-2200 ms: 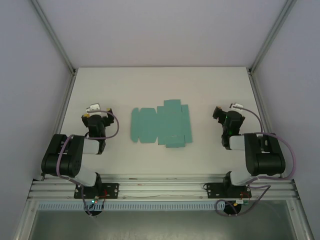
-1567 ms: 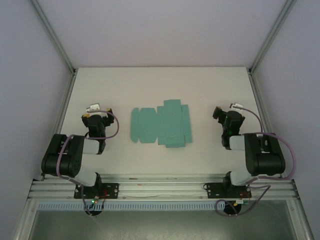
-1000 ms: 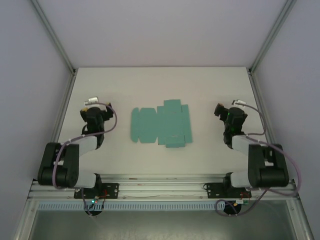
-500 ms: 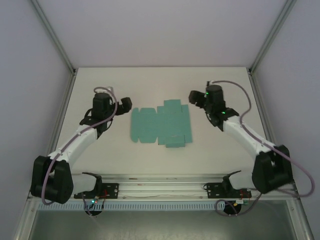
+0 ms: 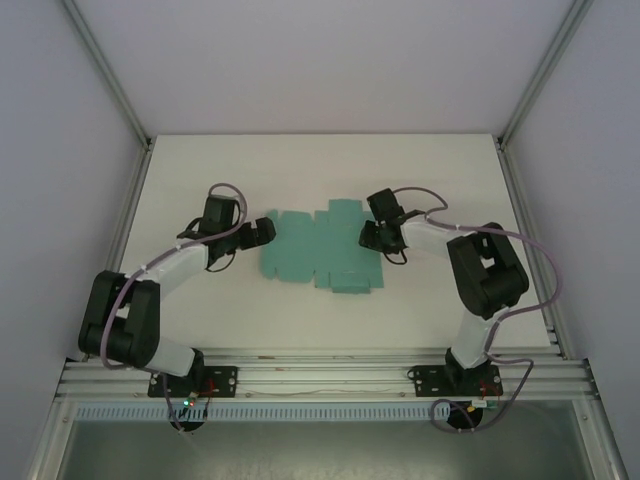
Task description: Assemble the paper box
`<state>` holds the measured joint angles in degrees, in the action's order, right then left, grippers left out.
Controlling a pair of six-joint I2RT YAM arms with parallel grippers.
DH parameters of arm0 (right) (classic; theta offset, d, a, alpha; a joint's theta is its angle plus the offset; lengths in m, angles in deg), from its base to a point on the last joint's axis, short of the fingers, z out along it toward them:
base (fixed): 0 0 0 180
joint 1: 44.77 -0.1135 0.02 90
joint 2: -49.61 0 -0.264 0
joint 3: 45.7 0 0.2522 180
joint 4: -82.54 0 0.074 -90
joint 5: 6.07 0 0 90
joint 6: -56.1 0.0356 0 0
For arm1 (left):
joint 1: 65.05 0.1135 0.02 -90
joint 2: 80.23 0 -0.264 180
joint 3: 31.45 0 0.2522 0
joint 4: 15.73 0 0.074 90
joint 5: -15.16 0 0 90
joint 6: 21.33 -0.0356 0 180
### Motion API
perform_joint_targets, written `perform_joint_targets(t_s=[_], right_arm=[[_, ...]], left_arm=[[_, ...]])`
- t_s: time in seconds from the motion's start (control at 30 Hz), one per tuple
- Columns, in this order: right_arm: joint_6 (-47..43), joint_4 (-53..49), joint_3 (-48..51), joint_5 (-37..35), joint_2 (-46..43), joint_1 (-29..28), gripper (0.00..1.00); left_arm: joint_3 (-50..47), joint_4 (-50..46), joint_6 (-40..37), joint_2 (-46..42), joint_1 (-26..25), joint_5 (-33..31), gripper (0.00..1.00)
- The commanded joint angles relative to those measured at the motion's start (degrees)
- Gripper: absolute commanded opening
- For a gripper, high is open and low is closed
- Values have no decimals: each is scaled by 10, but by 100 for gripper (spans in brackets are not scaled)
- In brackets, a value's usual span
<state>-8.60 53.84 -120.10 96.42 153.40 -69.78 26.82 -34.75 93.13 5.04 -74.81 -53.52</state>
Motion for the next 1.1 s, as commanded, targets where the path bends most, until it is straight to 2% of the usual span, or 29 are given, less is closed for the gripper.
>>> perform_joint_targets(t_s=[0.0, 0.13, 0.23, 0.3, 0.5, 0.63, 0.8, 0.83, 0.9, 1.03, 1.07], right_arm=[[26, -10, 15, 2, 30, 7, 36], [40, 23, 47, 15, 42, 10, 35], [51, 47, 66, 30, 48, 12, 34], [58, 63, 76, 38, 47, 11, 34], [73, 106, 103, 62, 49, 17, 34], [76, 146, 126, 86, 42, 23, 34], [53, 157, 134, 105, 14, 37, 36], [47, 158, 134, 111, 3, 40, 37], [35, 153, 131, 120, -27, 47, 40], [8, 145, 123, 138, -103, 64, 50], [1, 142, 121, 146, -122, 68, 53]], left_arm=[[0, 39, 7, 19, 0, 51, 100], [-4, 80, 20, 48, 0, 109, 99], [-13, 135, 42, 70, 0, 170, 96], [-18, 161, 55, 81, 0, 186, 94], [-45, 225, 68, 78, 0, 216, 78], [-55, 226, 99, 59, 0, 204, 58], [-72, 229, 96, 8, 0, 174, 20], [-72, 227, 93, -2, 0, 172, 15], [-72, 225, 91, -25, 0, 168, 10], [-74, 237, 107, -77, 0, 176, 6], [-77, 247, 116, -93, 0, 177, 2]])
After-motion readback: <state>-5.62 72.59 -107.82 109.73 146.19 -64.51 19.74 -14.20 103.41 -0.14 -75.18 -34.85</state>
